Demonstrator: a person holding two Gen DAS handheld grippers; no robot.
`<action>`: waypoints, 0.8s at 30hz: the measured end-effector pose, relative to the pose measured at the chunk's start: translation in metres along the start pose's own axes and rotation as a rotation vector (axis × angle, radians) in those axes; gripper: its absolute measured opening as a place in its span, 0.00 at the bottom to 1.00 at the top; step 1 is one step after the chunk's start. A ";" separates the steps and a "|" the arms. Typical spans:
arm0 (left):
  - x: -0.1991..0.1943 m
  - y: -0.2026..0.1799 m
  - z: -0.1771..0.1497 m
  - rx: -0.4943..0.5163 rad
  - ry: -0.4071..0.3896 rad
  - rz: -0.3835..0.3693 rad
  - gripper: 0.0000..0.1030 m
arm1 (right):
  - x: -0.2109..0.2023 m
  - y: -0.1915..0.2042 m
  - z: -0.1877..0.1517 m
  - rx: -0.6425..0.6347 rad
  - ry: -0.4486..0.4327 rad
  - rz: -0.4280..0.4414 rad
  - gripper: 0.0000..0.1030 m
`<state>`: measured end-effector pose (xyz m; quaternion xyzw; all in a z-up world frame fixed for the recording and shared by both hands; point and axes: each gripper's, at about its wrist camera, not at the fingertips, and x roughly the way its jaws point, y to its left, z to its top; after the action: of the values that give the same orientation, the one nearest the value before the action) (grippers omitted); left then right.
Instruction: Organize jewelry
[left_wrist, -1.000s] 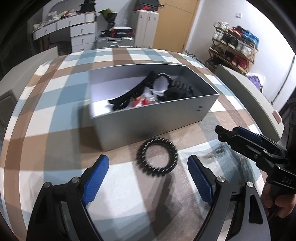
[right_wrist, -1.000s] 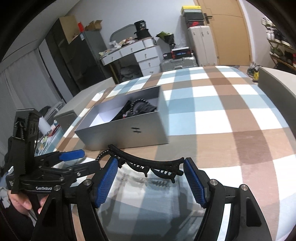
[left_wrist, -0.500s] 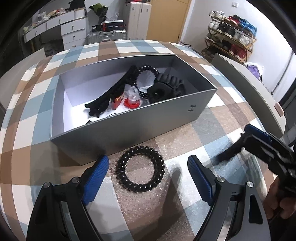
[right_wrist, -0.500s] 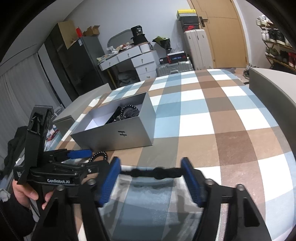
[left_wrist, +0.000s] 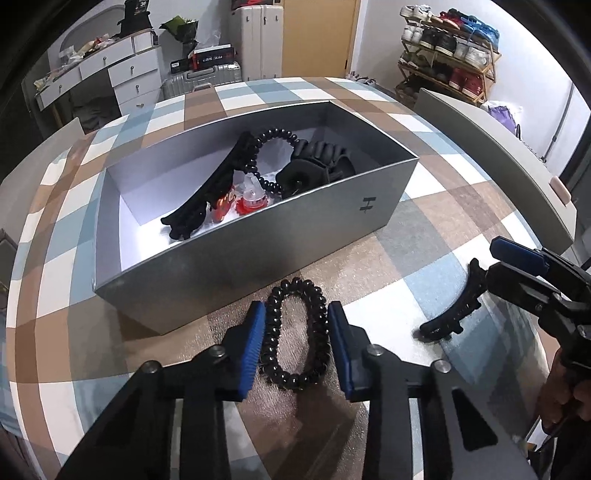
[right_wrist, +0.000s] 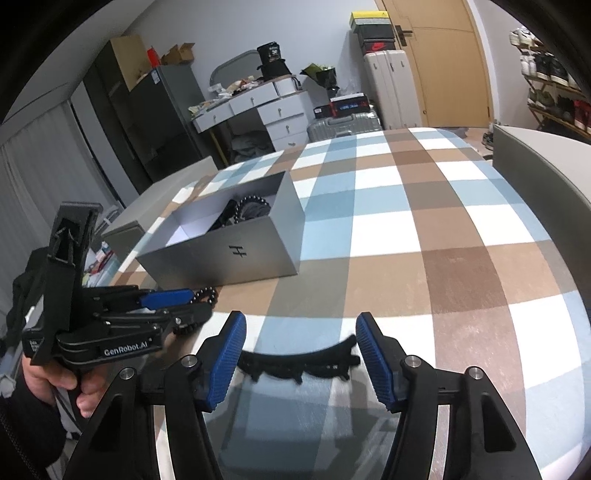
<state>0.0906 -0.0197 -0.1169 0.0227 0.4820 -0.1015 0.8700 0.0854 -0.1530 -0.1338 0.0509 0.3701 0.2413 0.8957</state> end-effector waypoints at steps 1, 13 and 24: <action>-0.001 0.000 0.000 0.001 0.001 0.001 0.25 | -0.001 0.001 -0.001 -0.004 0.005 -0.007 0.60; -0.010 0.002 -0.010 -0.004 -0.014 -0.002 0.22 | -0.003 0.008 -0.020 0.069 0.100 -0.023 0.60; -0.019 0.016 -0.020 -0.019 -0.030 -0.019 0.02 | 0.026 0.005 0.003 0.149 0.139 -0.042 0.60</action>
<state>0.0675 0.0014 -0.1125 0.0086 0.4700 -0.1055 0.8763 0.1012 -0.1363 -0.1471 0.0927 0.4491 0.1972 0.8665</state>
